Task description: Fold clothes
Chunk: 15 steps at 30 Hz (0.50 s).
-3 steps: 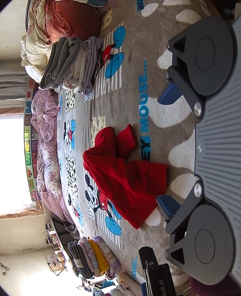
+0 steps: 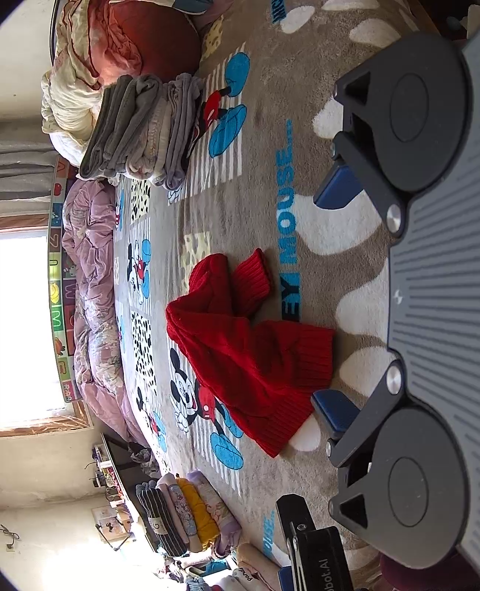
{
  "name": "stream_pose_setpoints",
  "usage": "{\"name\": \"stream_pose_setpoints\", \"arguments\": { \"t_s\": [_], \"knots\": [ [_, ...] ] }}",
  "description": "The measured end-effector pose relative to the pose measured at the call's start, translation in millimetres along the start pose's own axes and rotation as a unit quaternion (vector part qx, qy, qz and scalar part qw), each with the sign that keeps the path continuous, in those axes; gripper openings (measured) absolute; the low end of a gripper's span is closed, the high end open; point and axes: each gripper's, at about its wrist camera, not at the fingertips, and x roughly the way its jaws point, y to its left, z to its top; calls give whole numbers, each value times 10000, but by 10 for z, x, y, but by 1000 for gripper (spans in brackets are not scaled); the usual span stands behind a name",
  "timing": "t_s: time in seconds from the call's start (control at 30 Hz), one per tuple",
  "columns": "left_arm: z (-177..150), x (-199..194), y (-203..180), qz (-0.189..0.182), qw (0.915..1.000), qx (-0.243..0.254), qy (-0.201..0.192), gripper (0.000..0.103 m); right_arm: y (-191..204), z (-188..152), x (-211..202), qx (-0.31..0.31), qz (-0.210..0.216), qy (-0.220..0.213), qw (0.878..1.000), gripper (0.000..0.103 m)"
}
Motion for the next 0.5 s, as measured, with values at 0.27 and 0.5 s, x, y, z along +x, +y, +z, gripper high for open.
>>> {"name": "stream_pose_setpoints", "arguments": {
  "t_s": [0.27,0.5],
  "knots": [
    [-12,-62,-49,186,9995,243,-108,103,-91,14,36,90,90,5,9999,103],
    [-17,-55,-111,245,9992,312,-84,103,-9,1,-25,11,82,-75,9999,103]
  ]
}}
